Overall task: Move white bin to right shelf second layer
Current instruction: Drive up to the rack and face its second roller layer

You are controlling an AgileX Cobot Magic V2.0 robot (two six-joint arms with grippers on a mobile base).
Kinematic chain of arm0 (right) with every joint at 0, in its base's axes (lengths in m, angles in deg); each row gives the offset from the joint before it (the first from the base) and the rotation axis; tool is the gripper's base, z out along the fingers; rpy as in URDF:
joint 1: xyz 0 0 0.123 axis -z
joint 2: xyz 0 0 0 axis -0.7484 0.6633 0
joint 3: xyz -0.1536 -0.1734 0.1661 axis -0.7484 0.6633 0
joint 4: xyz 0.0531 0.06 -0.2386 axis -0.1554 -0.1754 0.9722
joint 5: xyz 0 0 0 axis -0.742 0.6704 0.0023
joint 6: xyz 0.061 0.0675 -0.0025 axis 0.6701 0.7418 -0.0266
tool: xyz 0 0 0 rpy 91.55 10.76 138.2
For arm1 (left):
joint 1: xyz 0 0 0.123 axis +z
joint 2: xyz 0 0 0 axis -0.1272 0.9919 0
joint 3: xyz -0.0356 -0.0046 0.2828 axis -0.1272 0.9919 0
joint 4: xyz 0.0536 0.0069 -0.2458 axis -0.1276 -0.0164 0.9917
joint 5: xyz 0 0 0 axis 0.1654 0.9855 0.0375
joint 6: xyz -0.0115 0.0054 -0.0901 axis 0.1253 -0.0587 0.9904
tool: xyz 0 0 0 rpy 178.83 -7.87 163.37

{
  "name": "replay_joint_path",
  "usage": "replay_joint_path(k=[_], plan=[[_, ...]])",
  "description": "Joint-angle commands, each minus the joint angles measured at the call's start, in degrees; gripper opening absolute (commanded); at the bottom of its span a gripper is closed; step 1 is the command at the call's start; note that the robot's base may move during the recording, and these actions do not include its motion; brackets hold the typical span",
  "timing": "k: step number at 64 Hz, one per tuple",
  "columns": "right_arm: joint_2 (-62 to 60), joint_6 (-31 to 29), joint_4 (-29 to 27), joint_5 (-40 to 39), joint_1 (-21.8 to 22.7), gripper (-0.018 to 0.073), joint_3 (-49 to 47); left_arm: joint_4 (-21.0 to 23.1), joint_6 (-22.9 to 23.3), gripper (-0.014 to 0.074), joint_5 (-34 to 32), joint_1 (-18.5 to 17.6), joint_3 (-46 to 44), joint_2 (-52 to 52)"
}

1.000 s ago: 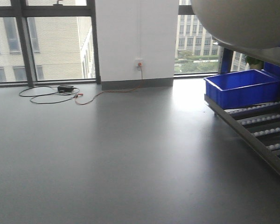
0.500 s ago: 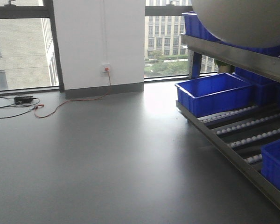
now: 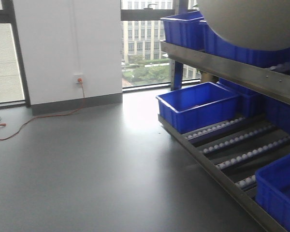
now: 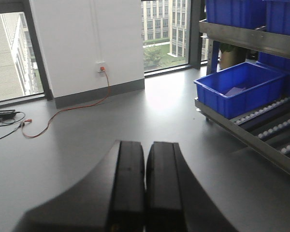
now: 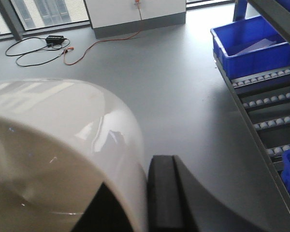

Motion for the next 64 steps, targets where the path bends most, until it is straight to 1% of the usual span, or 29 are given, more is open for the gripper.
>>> replay_joint_path(k=[1, 64], plan=[[-0.6, -0.2, -0.4, -6.0, 0.4, 0.0056, -1.9, 0.0, 0.2, 0.0085, -4.9, -0.3, 2.1, -0.8], [-0.6, -0.2, -0.4, -6.0, 0.4, 0.0056, -1.9, 0.0, 0.2, 0.0085, -4.9, -0.3, 2.1, -0.8]])
